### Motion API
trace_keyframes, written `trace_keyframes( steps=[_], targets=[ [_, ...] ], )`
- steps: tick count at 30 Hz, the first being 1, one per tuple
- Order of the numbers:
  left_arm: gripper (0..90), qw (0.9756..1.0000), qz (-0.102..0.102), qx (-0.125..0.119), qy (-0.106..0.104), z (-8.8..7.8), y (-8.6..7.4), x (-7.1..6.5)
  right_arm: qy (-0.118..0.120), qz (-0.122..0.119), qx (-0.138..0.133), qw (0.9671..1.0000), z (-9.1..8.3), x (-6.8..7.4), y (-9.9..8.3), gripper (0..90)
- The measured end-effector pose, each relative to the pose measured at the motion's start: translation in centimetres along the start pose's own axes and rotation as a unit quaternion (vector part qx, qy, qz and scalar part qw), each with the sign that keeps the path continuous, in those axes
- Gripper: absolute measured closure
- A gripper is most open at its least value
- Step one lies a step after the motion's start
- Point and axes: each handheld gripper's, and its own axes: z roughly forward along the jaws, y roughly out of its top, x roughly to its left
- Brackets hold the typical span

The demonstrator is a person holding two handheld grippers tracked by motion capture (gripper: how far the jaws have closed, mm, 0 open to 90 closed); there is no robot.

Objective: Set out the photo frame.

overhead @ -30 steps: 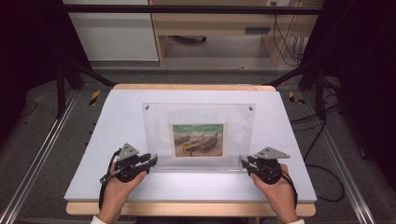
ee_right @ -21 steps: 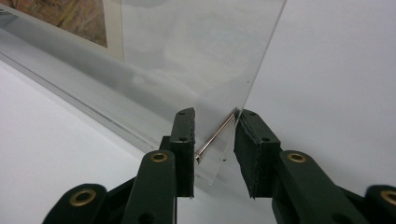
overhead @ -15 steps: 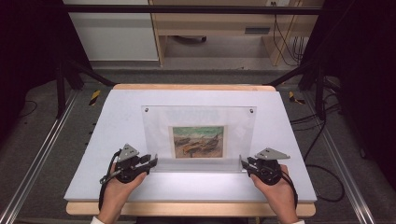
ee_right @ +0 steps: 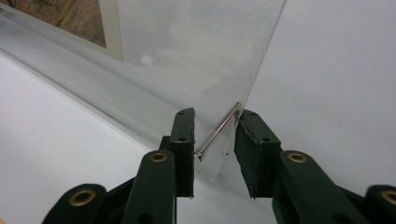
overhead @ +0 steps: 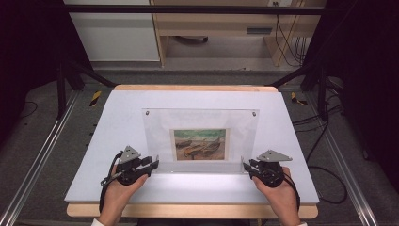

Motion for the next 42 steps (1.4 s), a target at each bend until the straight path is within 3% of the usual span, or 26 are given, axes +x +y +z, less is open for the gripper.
trace_keyframes(
  steps=[42],
  targets=[
    [62.5,0.9999,0.009,0.012,0.001,0.00,-0.47,-0.29,0.003,-0.003,0.013,0.9999,-0.07,0.21,-0.41,68.8]
  ],
)
